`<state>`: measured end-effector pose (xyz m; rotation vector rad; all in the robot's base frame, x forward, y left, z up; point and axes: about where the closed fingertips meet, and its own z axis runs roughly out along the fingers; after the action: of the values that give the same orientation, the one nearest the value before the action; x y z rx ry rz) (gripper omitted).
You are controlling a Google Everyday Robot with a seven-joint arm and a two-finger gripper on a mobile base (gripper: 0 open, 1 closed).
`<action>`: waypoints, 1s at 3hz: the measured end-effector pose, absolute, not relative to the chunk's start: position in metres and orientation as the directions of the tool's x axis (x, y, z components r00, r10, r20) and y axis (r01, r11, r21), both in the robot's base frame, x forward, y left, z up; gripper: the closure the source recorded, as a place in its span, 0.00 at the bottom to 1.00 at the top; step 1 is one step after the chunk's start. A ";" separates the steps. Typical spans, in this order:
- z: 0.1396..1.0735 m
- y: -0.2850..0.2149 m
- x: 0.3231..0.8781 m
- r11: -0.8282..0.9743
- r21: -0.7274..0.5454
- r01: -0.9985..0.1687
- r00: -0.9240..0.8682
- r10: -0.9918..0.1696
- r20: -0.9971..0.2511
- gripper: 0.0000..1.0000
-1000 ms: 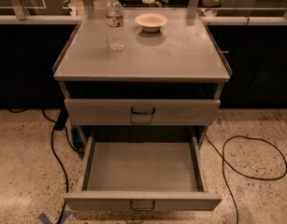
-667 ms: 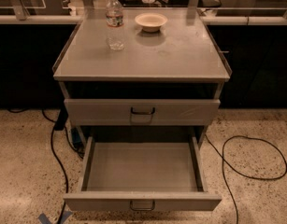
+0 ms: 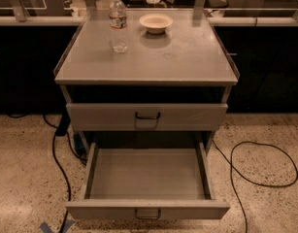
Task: Close middle drawer
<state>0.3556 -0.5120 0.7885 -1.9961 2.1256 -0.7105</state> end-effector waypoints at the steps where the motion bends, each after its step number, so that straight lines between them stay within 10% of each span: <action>1: 0.771 -0.497 0.333 -0.041 -0.430 -0.902 -0.059 -0.975 0.216 0.00; 3: 0.765 -0.494 0.333 -0.057 -0.403 -0.913 -0.035 -0.976 0.217 0.00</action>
Offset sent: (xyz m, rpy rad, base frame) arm -0.0200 0.0139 -0.0141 -0.0016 -0.0054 0.0466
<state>0.3325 -0.4945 0.7649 -2.0810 2.0566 -0.6783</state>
